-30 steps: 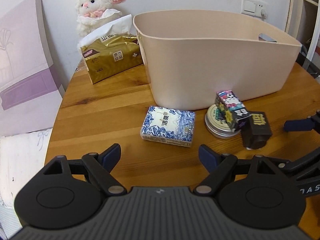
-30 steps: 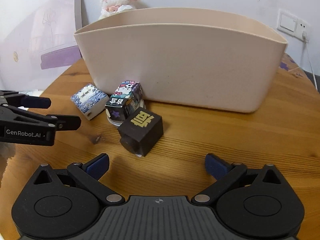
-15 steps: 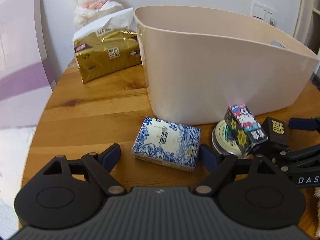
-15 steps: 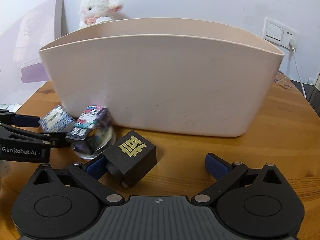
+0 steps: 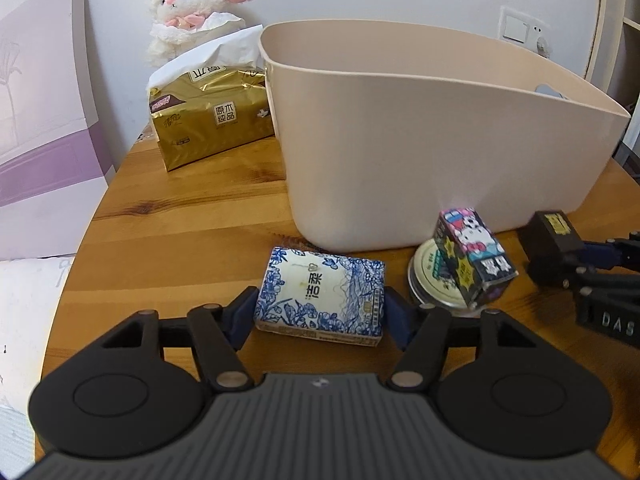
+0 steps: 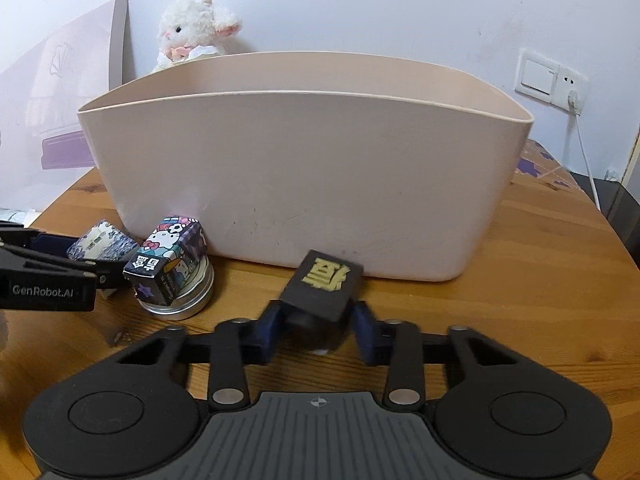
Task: Organize objects
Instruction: 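Close left tool on blue-white tissue pack while right tool closes on black cube box, then carry tissue pack and black cube over the bin and open both tools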
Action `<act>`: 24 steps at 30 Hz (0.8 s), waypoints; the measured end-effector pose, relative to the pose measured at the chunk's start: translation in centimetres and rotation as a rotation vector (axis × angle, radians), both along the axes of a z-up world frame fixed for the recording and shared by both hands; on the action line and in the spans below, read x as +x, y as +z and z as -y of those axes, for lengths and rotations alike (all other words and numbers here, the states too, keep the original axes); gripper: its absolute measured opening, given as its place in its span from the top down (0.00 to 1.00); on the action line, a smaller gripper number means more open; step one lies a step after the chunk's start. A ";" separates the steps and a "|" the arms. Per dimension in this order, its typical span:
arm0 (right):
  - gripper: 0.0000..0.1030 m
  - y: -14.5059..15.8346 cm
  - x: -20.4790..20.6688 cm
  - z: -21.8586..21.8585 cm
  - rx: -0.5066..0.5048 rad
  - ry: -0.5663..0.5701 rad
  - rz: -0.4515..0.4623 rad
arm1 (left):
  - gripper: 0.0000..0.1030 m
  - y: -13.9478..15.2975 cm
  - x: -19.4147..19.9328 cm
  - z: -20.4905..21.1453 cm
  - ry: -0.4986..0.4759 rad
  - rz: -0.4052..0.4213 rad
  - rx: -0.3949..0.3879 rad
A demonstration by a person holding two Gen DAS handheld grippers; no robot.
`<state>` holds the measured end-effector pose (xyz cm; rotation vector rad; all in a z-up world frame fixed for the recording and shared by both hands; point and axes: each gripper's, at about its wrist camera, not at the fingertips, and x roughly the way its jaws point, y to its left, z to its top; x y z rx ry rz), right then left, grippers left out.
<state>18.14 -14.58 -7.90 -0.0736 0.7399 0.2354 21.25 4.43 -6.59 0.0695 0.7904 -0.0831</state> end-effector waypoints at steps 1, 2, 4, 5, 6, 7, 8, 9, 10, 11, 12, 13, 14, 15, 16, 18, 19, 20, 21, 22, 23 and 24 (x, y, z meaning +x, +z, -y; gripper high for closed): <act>0.71 0.1 -0.1 0.1 0.002 0.000 -0.004 | 0.35 0.1 -0.2 0.1 -0.002 0.000 0.003; 0.71 0.2 -0.1 0.2 0.005 0.000 -0.008 | 0.35 0.2 -0.4 0.1 -0.004 0.002 0.004; 0.71 0.4 -0.4 0.4 0.015 0.003 -0.026 | 0.35 0.5 -1.0 0.1 -0.004 0.008 0.001; 0.71 0.5 -0.6 0.5 0.018 0.005 -0.033 | 0.35 0.6 -1.2 0.1 -0.002 0.011 -0.003; 0.71 0.6 -0.8 0.6 0.020 0.005 -0.035 | 0.35 0.9 -1.5 0.1 0.000 0.017 -0.008; 0.71 0.8 -1.1 0.8 0.024 0.005 -0.036 | 0.35 1.1 -1.8 0.1 0.003 0.021 -0.012; 0.71 1.0 -1.3 0.9 0.029 0.005 -0.035 | 0.35 1.4 -2.1 0.1 0.005 0.026 -0.014; 0.71 1.2 -1.5 1.0 0.033 0.005 -0.033 | 0.35 1.7 -2.4 0.1 0.005 0.033 -0.016; 0.71 1.5 -1.9 1.2 0.036 0.006 -0.030 | 0.35 1.9 -2.8 0.1 0.004 0.039 -0.018; 0.71 1.8 -2.2 1.4 0.042 0.006 -0.025 | 0.35 2.2 -3.2 0.1 0.003 0.046 -0.019; 0.71 2.2 -2.4 1.6 0.046 0.006 -0.021 | 0.35 2.5 -3.5 0.1 0.000 0.053 -0.020; 0.71 2.5 -2.6 1.7 0.048 0.007 -0.015 | 0.35 2.8 -3.9 0.1 -0.002 0.061 -0.022; 0.71 2.8 -2.9 1.9 0.052 0.008 -0.009 | 0.35 3.1 -4.3 0.0 -0.005 0.071 -0.025; 0.71 3.1 -3.2 2.2 0.056 0.009 -0.001 | 0.35 3.5 -4.6 -0.1 -0.006 0.079 -0.027; 0.71 3.4 -3.4 2.4 0.058 0.010 0.008 | 0.35 3.9 -4.9 -0.2 -0.004 0.086 -0.027; 0.71 4.2 -3.9 2.7 0.060 0.015 0.029 | 0.35 4.7 -5.4 -0.3 -0.004 0.104 -0.030; 0.71 4.7 -4.2 2.9 0.062 0.015 0.042 | 0.35 5.2 -5.7 -0.4 -0.005 0.115 -0.032; 0.71 5.1 -4.4 3.0 0.067 0.013 0.056 | 0.35 5.7 -5.9 -0.5 -0.007 0.126 -0.033; 0.71 5.6 -4.4 3.1 0.072 0.007 0.071 | 0.35 6.2 -6.2 -0.5 -0.009 0.137 -0.035; 0.71 6.1 -4.3 3.1 0.076 0.000 0.085 | 0.35 6.8 -6.5 -0.5 -0.010 0.151 -0.037; 0.71 6.6 -4.5 3.4 0.083 -0.004 0.100 | 0.35 7.3 -6.8 -0.6 -0.011 0.166 -0.038; 0.71 7.2 -4.5 3.6 0.092 -0.006 0.113 | 0.35 7.8 -6.9 -0.6 -0.013 0.179 -0.040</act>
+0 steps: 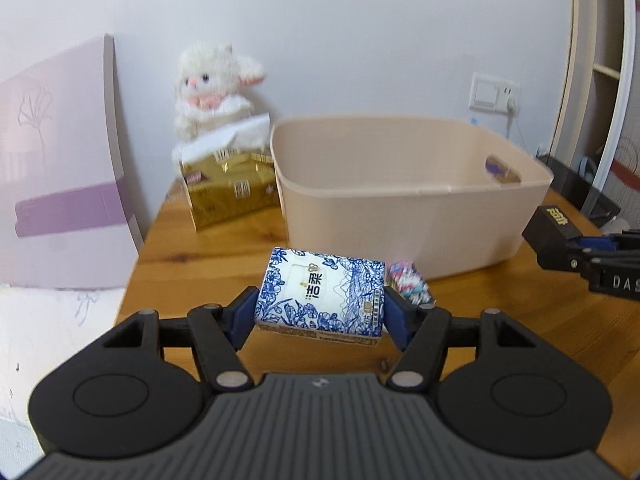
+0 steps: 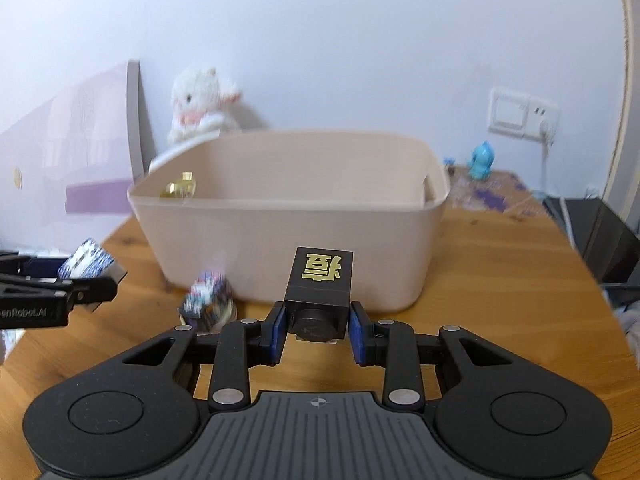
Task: Organize objects
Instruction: 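Carry tissue pack and black cube over the bin and open both tools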
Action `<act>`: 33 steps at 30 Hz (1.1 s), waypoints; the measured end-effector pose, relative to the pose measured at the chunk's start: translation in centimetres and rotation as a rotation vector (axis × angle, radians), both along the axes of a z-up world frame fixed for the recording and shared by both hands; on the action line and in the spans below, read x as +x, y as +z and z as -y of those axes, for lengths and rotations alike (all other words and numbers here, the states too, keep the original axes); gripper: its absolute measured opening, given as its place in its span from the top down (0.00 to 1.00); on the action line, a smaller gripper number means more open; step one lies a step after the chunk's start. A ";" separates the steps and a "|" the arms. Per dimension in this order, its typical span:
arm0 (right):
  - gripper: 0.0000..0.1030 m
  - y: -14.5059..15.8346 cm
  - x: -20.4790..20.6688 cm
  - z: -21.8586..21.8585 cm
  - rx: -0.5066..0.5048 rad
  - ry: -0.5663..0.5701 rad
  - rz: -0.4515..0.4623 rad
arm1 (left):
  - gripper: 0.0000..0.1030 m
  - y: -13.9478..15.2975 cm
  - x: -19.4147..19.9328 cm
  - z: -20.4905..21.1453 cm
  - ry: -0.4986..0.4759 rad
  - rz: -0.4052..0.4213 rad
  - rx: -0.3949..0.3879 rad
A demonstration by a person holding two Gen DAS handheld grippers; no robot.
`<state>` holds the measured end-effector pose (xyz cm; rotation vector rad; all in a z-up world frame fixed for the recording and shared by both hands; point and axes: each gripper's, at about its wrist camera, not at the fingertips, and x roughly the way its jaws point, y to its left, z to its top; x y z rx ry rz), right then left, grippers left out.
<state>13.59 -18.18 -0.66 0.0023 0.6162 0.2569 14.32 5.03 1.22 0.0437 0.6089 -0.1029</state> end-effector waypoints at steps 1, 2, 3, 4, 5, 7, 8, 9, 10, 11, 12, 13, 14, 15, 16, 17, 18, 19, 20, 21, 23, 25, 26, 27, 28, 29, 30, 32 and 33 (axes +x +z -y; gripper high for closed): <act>0.71 0.5 0.0 0.1 0.007 -0.002 0.012 | 0.35 0.6 -0.2 0.0 0.002 0.015 -0.002; 0.71 1.2 -0.1 0.4 0.013 -0.005 0.030 | 0.35 1.1 -0.4 -0.1 0.002 0.027 -0.004; 0.71 1.8 -0.4 0.7 0.013 -0.006 0.045 | 0.35 1.6 -0.5 -0.1 0.002 0.040 -0.006; 0.71 2.3 -0.3 0.8 0.014 -0.006 0.058 | 0.35 2.2 -0.6 -0.1 0.002 0.054 -0.004; 0.71 2.9 -0.2 1.0 0.016 -0.009 0.072 | 0.35 2.7 -0.5 -0.1 0.003 0.065 -0.002; 0.71 3.9 0.3 1.3 0.017 -0.016 0.094 | 0.35 3.8 -0.1 0.0 0.007 0.087 0.000; 0.71 4.3 0.7 1.4 0.019 -0.020 0.104 | 0.35 4.2 0.2 0.1 0.010 0.097 -0.002; 0.71 4.7 1.0 1.5 0.019 -0.024 0.111 | 0.35 4.7 0.5 0.1 0.013 0.105 -0.004; 0.71 5.1 1.4 1.6 0.021 -0.029 0.118 | 0.35 5.1 1.0 0.1 0.017 0.114 -0.004; 0.71 5.5 1.8 1.7 0.023 -0.033 0.125 | 0.35 5.5 1.5 0.3 0.020 0.122 -0.004; 0.71 5.8 2.2 1.7 0.022 -0.038 0.133 | 0.35 5.9 1.9 0.4 0.021 0.128 -0.005; 0.71 6.1 2.6 1.8 0.020 -0.043 0.141 | 0.35 6.2 2.6 0.6 0.021 0.133 -0.006; 0.71 6.4 3.0 1.8 0.018 -0.047 0.149 | 0.35 6.5 3.3 0.9 0.019 0.136 -0.006; 0.71 6.6 3.5 1.9 0.017 -0.050 0.154 | 0.35 6.7 3.8 1.1 0.020 0.141 -0.004; 0.71 6.8 4.0 1.8 0.017 -0.053 0.156 | 0.35 6.9 4.5 1.5 0.018 0.150 -0.003; 0.71 7.0 4.5 1.8 0.018 -0.056 0.159 | 0.35 7.1 5.0 1.8 0.013 0.154 -0.005; 0.71 7.1 5.1 1.8 0.017 -0.060 0.162 | 0.35 7.2 5.6 2.2 0.005 0.154 -0.008; 0.71 7.1 5.6 1.8 0.015 -0.064 0.163 | 0.35 7.3 6.3 2.6 -0.003 0.151 -0.007; 0.71 7.1 6.2 1.7 0.013 -0.067 0.161 | 0.35 7.2 7.0 3.2 -0.007 0.150 0.003; 0.71 7.0 6.8 1.6 0.013 -0.071 0.156 | 0.35 7.1 7.5 3.6 -0.012 0.148 0.012; 0.71 6.6 8.0 1.5 0.012 -0.079 0.139 | 0.35 6.4 8.9 4.4 -0.017 0.130 0.029; 0.71 5.9 9.1 1.4 0.006 -0.086 0.119 | 0.35 5.4 10.3 5.1 -0.014 0.099 0.032; 0.72 5.6 9.6 1.3 -0.002 -0.089 0.109 | 0.35 4.9 11.0 5.3 -0.011 0.082 0.033; 0.72 5.1 10.0 1.2 -0.014 -0.089 0.101 | 0.35 4.3 11.6 5.6 -0.009 0.065 0.037; 0.72 4.7 10.5 1.1 -0.030 -0.089 0.091 | 0.35 3.7 12.1 6.0 -0.003 0.050 0.051; 0.77 4.3 10.9 0.9 -0.046 -0.090 0.080 | 0.35 3.1 12.5 6.3 0.005 0.041 0.070; 0.80 3.8 11.3 0.8 -0.058 -0.093 0.070 | 0.35 2.5 12.8 6.5 0.007 0.031 0.081; 0.81 3.1 12.1 0.9 -0.061 -0.096 0.038 | 0.35 1.5 13.4 6.9 0.001 -0.002 0.084; 0.81 2.7 12.4 0.9 -0.059 -0.098 0.022 | 0.35 1.1 13.6 6.9 0.000 -0.014 0.084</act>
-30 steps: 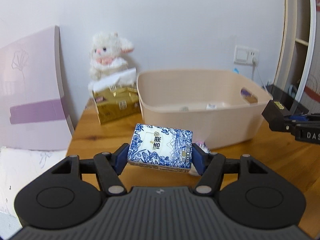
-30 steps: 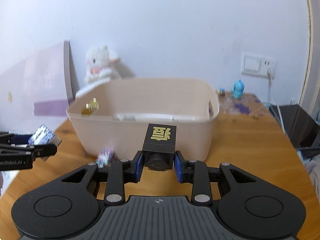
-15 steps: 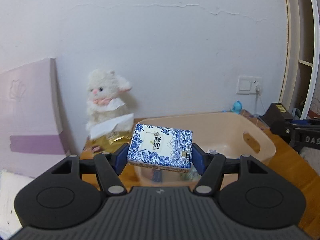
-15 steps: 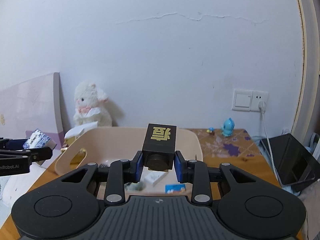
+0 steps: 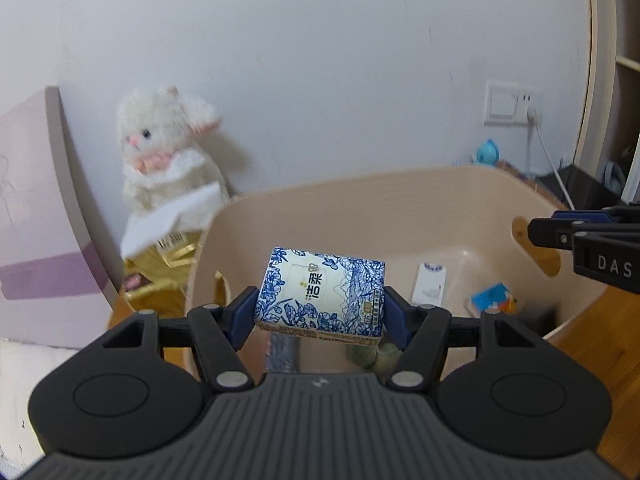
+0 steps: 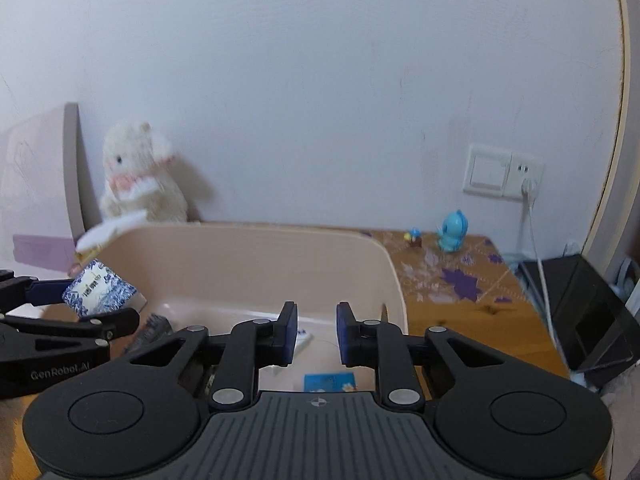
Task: Organize objects
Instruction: 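Carry tissue pack and black cube over the bin and open both tools, then move left tool toward round tin while right tool approaches printed cube box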
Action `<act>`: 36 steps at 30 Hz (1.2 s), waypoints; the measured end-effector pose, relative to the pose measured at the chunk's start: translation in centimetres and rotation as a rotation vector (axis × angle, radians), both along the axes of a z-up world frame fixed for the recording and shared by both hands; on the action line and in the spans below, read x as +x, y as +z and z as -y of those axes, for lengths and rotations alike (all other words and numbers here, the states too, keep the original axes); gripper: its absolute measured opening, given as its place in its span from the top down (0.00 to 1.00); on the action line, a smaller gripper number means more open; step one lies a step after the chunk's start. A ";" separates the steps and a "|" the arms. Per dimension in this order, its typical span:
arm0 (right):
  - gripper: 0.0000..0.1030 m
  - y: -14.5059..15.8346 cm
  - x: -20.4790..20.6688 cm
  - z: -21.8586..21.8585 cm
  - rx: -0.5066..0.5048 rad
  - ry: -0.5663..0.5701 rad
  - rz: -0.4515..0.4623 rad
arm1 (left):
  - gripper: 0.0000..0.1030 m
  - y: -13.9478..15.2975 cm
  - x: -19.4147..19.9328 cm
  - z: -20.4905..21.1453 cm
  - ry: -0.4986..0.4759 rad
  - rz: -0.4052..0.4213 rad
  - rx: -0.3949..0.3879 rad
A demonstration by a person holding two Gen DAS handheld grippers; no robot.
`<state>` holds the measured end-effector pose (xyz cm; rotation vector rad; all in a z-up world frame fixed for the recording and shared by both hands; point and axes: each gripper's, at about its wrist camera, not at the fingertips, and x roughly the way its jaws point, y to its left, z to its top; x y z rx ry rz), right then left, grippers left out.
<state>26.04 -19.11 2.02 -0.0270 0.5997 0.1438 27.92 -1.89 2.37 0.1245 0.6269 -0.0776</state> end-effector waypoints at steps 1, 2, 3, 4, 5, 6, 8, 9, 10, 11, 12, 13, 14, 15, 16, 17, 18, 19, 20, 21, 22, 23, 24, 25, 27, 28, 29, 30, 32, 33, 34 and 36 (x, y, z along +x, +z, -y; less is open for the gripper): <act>0.81 -0.4 0.4 -0.1 -0.003 -0.001 -0.017 | 0.35 -0.4 0.4 0.1 0.000 -0.023 -0.001; 0.82 -0.9 0.8 -0.2 -0.011 0.000 -0.038 | 0.35 -0.8 0.9 0.2 0.005 -0.050 -0.006; 0.82 -1.3 1.2 -0.2 -0.013 0.000 -0.056 | 0.35 -1.2 1.2 0.2 0.015 -0.072 -0.008; 0.82 -1.6 1.3 -0.1 -0.007 -0.001 -0.066 | 0.35 -1.5 1.4 0.2 0.023 -0.087 -0.007; 0.82 -1.8 1.2 0.0 0.004 -0.001 -0.072 | 0.35 -1.7 1.4 0.3 0.025 -0.098 -0.008; 0.81 -1.9 1.1 0.1 0.008 -0.003 -0.076 | 0.34 -1.7 1.3 0.3 0.027 -0.100 -0.009; 0.68 -2.1 0.8 0.2 0.007 -0.003 -0.078 | 0.29 -1.5 1.3 0.1 0.038 -0.107 -0.013; 0.66 -2.1 0.8 0.2 0.007 -0.001 -0.083 | 0.24 -1.4 1.3 0.0 0.043 -0.121 -0.020; 0.60 -2.1 0.6 0.2 0.007 -0.001 -0.087 | 0.21 -1.2 1.3 -0.2 0.046 -0.128 -0.030; 0.54 -2.0 0.4 0.1 0.007 -0.003 -0.084 | 0.20 -1.0 1.1 -0.3 0.046 -0.129 -0.036; 0.52 -1.9 0.1 0.1 0.008 -0.006 -0.077 | 0.18 -0.9 0.8 -0.4 0.047 -0.126 -0.033; 0.47 -1.8 -0.1 0.2 0.009 -0.009 -0.072 | 0.18 -0.6 0.6 -0.4 0.049 -0.122 -0.025; 0.42 -1.6 -0.4 0.2 0.012 -0.009 -0.068 | 0.18 -0.4 0.4 -0.4 0.051 -0.118 -0.016; 0.40 -1.4 -0.7 0.2 0.015 -0.008 -0.066 | 0.18 -0.2 0.1 -0.6 0.052 -0.115 -0.008; 0.38 -1.2 -1.0 0.2 0.018 -0.006 -0.066 | 0.18 0.0 -0.2 -0.7 0.054 -0.110 -0.003; 0.36 -0.9 -1.3 0.2 0.021 -0.004 -0.064 | 0.18 0.3 -0.6 -0.9 0.056 -0.105 -0.002; 0.34 -0.6 -1.7 0.2 0.024 -0.001 -0.061 | 0.18 0.6 -0.9 -1.1 0.059 -0.100 -0.004; 0.30 -0.3 -2.1 0.2 0.027 0.003 -0.057 | 0.18 1.0 -1.3 -1.4 0.061 -0.093 -0.007; 0.26 0.0 -2.6 0.1 0.031 0.007 -0.051 | 0.18 1.3 -1.7 -1.7 0.063 -0.087 -0.010; 0.25 0.3 -3.1 0.0 0.033 0.013 -0.046 | 0.18 1.6 -2.1 -1.9 0.064 -0.081 -0.012; 0.24 0.6 -3.5 -0.1 0.033 0.018 -0.042 | 0.17 2.0 -2.6 -2.1 0.063 -0.073 -0.014; 0.22 0.8 -4.1 -0.2 0.031 0.023 -0.038 | 0.17 2.3 -3.1 -2.3 0.068 -0.065 -0.011; 0.20 1.0 -4.6 -0.4 0.028 0.029 -0.034 | 0.17 2.6 -3.6 -2.5 0.072 -0.058 -0.010; 0.13 1.1 -5.0 -0.6 0.026 0.035 -0.032 | 0.17 2.8 -4.1 -2.8 0.072 -0.054 -0.014; 0.05 1.2 -6.1 -0.9 0.027 0.049 -0.027 | 0.17 3.1 -5.2 -3.4 0.076 -0.051 -0.021; 0.04 1.2 -6.5 -1.0 0.028 0.056 -0.027 | 0.17 3.1 -5.7 -3.7 0.077 -0.050 -0.021; 0.04 1.1 -6.9 -1.1 0.028 0.061 -0.030 | 0.17 3.1 -6.3 -4.1 0.078 -0.048 -0.018; 0.04 1.0 -7.3 -1.2 0.029 0.064 -0.033 | 0.17 3.0 -6.8 -4.4 0.081 -0.049 -0.013; 0.03 0.7 -8.1 -1.4 0.035 0.068 -0.041 | 0.17 2.6 -7.7 -5.0 0.088 -0.056 -0.016; 0.03 0.5 -8.3 -1.6 0.038 0.070 -0.046 | 0.17 2.4 -8.2 -5.3 0.092 -0.062 -0.019; 0.02 0.3 -8.6 -1.8 0.040 0.074 -0.051 | 0.17 2.1 -8.6 -5.7 0.097 -0.067 -0.023; 0.01 -0.2 -9.2 -2.3 0.043 0.085 -0.062 | 0.17 1.6 -9.2 -6.3 0.102 -0.077 -0.029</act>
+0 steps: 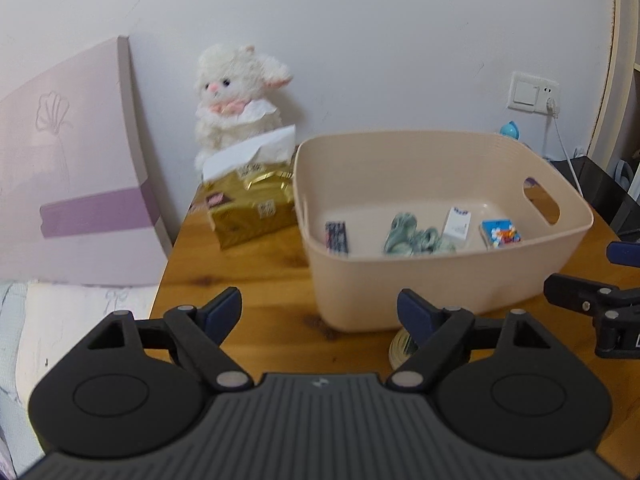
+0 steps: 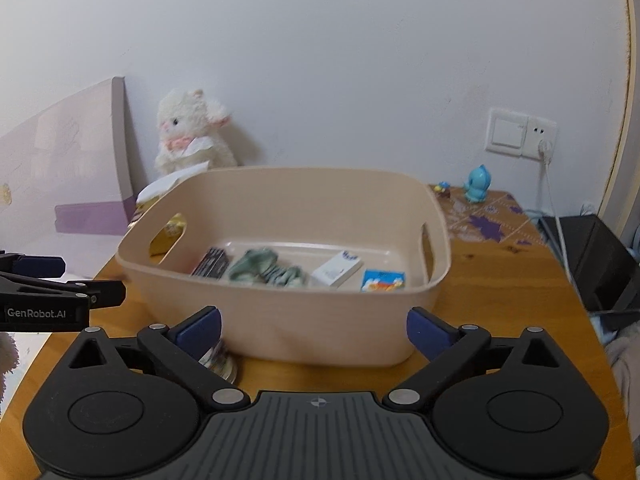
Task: Organize objects
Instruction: 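Move left tool toward round tin while right tool approaches printed cube box, then close right tool on printed cube box while left tool closes on round tin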
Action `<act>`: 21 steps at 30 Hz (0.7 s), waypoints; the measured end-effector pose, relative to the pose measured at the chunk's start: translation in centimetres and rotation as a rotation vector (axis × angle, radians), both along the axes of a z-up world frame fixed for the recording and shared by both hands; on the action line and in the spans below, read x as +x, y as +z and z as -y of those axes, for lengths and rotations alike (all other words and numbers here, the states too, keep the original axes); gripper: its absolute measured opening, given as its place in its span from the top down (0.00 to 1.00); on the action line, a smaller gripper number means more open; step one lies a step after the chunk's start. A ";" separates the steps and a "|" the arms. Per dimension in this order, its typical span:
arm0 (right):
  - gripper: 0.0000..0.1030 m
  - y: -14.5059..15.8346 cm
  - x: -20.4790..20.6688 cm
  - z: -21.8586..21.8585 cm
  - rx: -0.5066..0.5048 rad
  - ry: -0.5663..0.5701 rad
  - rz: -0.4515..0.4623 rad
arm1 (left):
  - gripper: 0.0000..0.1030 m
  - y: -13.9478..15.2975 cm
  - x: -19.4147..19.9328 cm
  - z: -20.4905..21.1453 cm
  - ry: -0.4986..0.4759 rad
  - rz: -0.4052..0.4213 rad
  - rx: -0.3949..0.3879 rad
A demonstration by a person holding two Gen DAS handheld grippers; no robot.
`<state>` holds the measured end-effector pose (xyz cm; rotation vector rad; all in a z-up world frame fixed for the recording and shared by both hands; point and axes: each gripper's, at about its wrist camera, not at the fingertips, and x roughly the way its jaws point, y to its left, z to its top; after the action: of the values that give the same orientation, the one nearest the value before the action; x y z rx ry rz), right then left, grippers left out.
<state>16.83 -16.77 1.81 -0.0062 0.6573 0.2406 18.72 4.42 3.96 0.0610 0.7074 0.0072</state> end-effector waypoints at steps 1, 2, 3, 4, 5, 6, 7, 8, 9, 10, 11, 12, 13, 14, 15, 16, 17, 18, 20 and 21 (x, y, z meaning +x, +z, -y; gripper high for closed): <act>0.00 -0.3 -0.3 -0.3 0.003 0.007 -0.004 | 0.17 -0.3 -0.3 -0.3 0.004 -0.006 0.002; 0.00 -0.7 -0.5 -0.7 0.008 0.015 -0.008 | 0.17 -0.6 -0.5 -0.5 0.006 -0.010 0.005; 0.00 -1.0 -0.7 -1.0 0.013 0.023 -0.013 | 0.17 -1.0 -0.6 -0.8 0.007 -0.015 0.005; 0.00 -1.5 -0.9 -1.5 0.016 0.032 -0.017 | 0.17 -1.4 -0.7 -1.1 0.008 -0.022 0.004; 0.00 -2.0 -1.1 -1.9 0.016 0.041 -0.020 | 0.17 -1.9 -0.8 -1.3 0.009 -0.031 0.004; 0.00 -2.4 -1.2 -2.4 0.012 0.047 -0.021 | 0.17 -2.4 -0.7 -1.5 0.009 -0.038 0.006; 0.00 -2.9 -1.2 -2.9 0.006 0.052 -0.023 | 0.17 -2.9 -0.7 -1.7 0.009 -0.045 0.011; 0.00 -3.5 -1.2 -3.4 0.000 0.054 -0.026 | 0.17 -3.3 -0.6 -1.8 0.009 -0.049 0.017; 0.00 -4.0 -1.1 -3.7 0.001 0.054 -0.031 | 0.17 -3.7 -0.6 -1.9 0.009 -0.050 0.022; 0.00 -4.4 -0.9 -4.0 0.007 0.056 -0.039 | 0.17 -4.1 -0.5 -2.0 0.010 -0.050 0.027; 0.00 -4.8 -0.6 -4.3 0.017 0.058 -0.049 | 0.17 -4.4 -0.5 -2.1 0.012 -0.047 0.032; 0.00 -5.2 -0.3 -4.6 0.024 0.059 -0.058 | 0.17 -4.6 -0.4 -2.2 0.019 -0.042 0.038; 0.00 -5.6 0.0 -4.9 0.027 0.059 -0.065 | 0.17 -4.9 -0.4 -2.3 0.027 -0.033 0.043; 0.00 -5.9 0.3 -5.3 0.027 0.063 -0.068 | 0.17 -5.2 -0.3 -2.5 0.032 -0.025 0.044; 0.00 -6.2 0.4 -5.6 0.027 0.067 -0.067 | 0.17 -5.4 -0.2 -2.6 0.037 -0.021 0.042; 0.00 -6.4 0.6 -5.9 0.024 0.071 -0.065 | 0.17 -5.7 0.0 -2.9 0.040 -0.023 0.038; 0.01 -6.7 0.8 -6.3 0.017 0.073 -0.063 | 0.17 -5.9 0.2 -3.1 0.042 -0.026 0.036; 0.02 -7.0 1.0 -6.7 0.008 0.075 -0.064 | 0.17 -6.1 0.3 -3.2 0.044 -0.027 0.038; 0.09 -7.7 1.5 -7.3 0.003 0.078 -0.072 | 0.17 -6.6 0.6 -3.6 0.048 -0.024 0.054; 0.10 -8.0 1.7 -7.5 0.004 0.079 -0.080 | 0.17 -6.7 0.7 -3.8 0.050 -0.022 0.055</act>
<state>18.52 -9.27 -6.17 -0.0190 0.7374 0.3195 19.42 8.19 -2.75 0.0964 0.7307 0.0735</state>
